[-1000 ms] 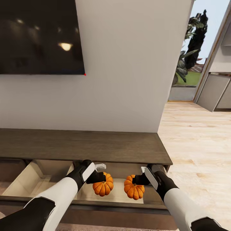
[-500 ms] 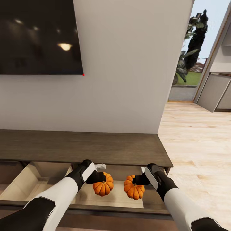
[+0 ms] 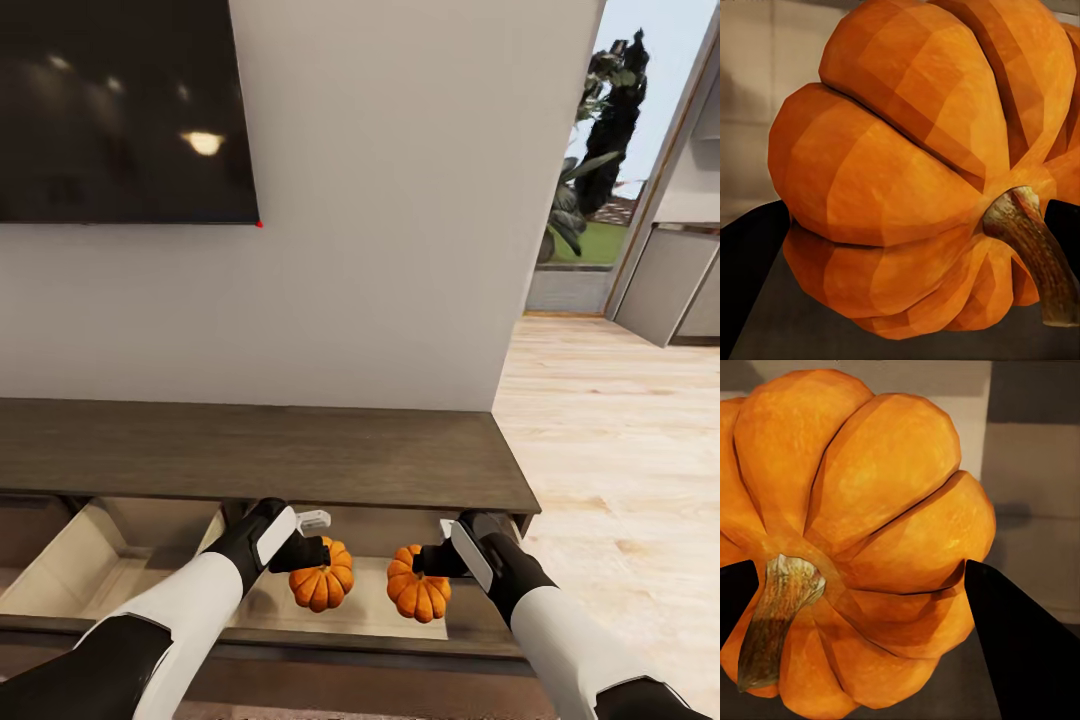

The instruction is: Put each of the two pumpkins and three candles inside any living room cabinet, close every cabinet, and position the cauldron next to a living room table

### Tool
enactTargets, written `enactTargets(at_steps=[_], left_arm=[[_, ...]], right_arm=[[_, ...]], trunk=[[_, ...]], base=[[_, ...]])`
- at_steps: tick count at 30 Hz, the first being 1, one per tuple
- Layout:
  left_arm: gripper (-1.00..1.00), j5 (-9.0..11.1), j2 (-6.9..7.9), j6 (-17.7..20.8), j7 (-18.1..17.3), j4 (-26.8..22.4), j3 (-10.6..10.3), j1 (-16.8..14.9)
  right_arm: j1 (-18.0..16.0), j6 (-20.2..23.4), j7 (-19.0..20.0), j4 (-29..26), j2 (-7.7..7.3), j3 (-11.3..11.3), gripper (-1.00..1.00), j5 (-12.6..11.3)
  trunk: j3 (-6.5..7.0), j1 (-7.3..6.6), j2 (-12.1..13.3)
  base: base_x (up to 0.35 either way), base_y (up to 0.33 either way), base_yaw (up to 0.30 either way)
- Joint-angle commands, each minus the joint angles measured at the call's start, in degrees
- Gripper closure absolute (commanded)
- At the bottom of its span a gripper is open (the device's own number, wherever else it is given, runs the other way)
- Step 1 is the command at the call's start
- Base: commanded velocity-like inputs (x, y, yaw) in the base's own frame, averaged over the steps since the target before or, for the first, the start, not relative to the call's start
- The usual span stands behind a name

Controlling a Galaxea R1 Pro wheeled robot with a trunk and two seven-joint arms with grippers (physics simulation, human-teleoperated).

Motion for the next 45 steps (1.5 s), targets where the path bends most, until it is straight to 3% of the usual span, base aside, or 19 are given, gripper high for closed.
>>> enactTargets(at_steps=[1,32,41,45], left_arm=[[1.00,0.6,0.04,0.2,0.4,-0.1,-0.4,0.0],[1.00,0.6,0.05,0.2,0.4,-0.1,-0.4,0.0],[1.00,0.6,0.05,0.2,0.4,-0.1,-0.4,0.0],[1.00,0.5,0.05,0.2,0.4,-0.1,-0.4,0.0]], right_arm=[[0.0,0.1,-0.7,-0.1,-0.04,0.2,1.00,-0.7],[0.0,0.1,-0.7,-0.1,-0.08,0.2,1.00,-0.7],[0.0,0.1,-0.7,-0.1,-0.08,0.2,1.00,-0.7],[0.0,0.1,-0.7,-0.1,-0.08,0.2,1.00,-0.7]], trunk=[[-0.05,-0.01,0.0],[-0.71,-0.01,0.0],[-2.33,1.96,-3.6],[-3.22,2.06,-3.7]], base=[[0.000,0.000,0.000],[0.037,0.000,0.000],[0.000,0.000,0.000],[0.000,0.000,0.000]])
